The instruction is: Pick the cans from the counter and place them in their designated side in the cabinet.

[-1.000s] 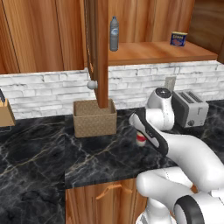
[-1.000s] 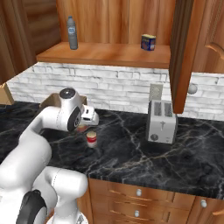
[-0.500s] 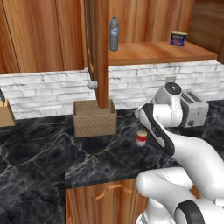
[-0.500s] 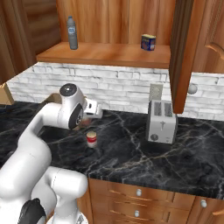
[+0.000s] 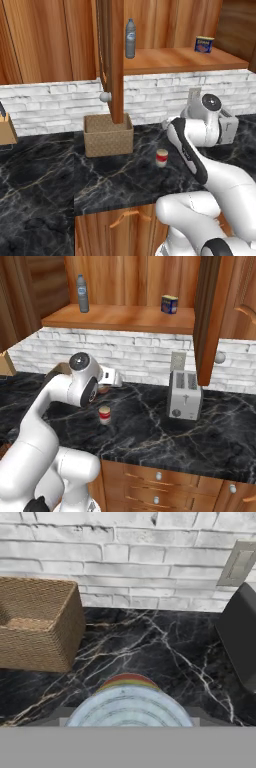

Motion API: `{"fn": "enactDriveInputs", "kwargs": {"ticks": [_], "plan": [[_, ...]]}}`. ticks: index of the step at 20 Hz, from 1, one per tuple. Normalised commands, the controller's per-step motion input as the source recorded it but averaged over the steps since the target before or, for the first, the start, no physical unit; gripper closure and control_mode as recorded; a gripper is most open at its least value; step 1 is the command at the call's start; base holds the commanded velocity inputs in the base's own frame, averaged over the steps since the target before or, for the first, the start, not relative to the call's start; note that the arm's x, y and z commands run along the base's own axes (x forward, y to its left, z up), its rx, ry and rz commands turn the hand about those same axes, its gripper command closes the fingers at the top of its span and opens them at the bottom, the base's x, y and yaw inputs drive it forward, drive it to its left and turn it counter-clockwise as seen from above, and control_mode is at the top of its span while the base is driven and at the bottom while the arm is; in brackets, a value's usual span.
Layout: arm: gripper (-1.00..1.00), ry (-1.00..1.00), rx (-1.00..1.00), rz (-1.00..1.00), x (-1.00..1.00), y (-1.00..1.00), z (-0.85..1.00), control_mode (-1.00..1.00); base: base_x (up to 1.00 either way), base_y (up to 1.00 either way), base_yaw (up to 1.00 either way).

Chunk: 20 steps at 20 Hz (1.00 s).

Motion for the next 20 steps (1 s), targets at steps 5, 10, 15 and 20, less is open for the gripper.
{"fn": "enactDriveInputs", "kwargs": {"ticks": [5, 10, 15, 20], "plan": [[1.00, -0.05, -0.01, 0.00, -0.24, -0.20, 0.36, -1.00, 0.00, 0.00, 0.00], [1.00, -0.06, -0.02, 0.00, -0.29, -0.21, 0.39, -1.00, 0.00, 0.00, 0.00], [1.00, -0.07, -0.02, -0.02, -0.36, -0.23, 0.37, -1.00, 0.00, 0.00, 0.00], [1.00, -0.06, -0.02, -0.03, -0.39, -0.22, 0.35, -1.00, 0.00, 0.00, 0.00]]}}
